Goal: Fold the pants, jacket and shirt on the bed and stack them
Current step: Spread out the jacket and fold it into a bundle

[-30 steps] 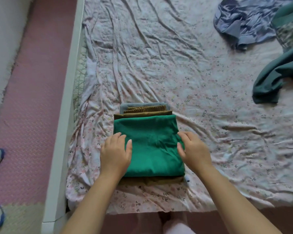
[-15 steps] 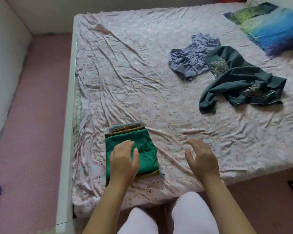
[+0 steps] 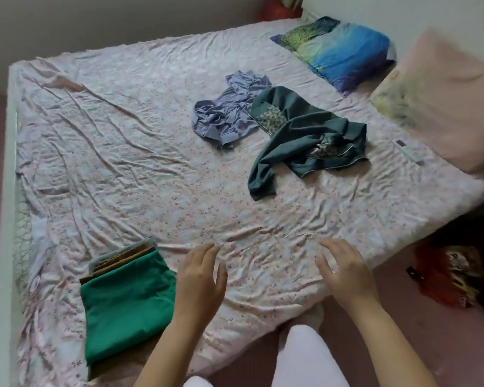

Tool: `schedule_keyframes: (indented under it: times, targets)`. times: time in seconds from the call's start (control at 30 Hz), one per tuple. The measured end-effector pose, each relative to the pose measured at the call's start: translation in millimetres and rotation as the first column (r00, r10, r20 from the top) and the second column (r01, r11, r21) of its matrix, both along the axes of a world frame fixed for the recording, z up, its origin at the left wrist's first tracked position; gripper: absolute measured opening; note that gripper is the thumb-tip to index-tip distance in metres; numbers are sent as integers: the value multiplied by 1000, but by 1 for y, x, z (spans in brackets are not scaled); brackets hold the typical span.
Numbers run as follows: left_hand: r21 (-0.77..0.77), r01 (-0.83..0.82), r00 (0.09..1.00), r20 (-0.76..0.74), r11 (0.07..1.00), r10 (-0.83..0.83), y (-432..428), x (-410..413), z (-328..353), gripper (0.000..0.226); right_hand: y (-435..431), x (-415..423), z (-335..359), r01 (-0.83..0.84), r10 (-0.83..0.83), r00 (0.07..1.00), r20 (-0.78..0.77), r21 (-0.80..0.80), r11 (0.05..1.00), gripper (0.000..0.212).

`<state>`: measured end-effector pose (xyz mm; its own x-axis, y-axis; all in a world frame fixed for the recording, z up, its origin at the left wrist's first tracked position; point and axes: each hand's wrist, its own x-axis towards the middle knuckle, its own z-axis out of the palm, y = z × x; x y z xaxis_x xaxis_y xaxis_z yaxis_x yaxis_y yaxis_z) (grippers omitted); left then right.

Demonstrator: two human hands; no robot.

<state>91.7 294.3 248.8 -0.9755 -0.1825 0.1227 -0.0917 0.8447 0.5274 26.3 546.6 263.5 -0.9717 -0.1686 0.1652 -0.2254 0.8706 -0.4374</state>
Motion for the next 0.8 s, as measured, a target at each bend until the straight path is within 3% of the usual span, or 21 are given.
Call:
schedule_keyframes:
  times: [0.4, 0.53, 0.8]
  targets:
    - [-27, 22, 999, 24, 999, -22, 193, -247, -52, 25, 181, -247, -65, -7, -3, 979, 206, 47, 999, 47]
    - [-53, 75, 997, 11, 996, -74, 221, -334, -95, 24, 208, -322, -108, 41, -48, 971, 232, 38, 998, 27]
    - [-126, 164, 986, 34, 978, -161, 252, -465, -219, 43, 220, -422, -220, 121, -108, 947, 301, -22, 992, 32]
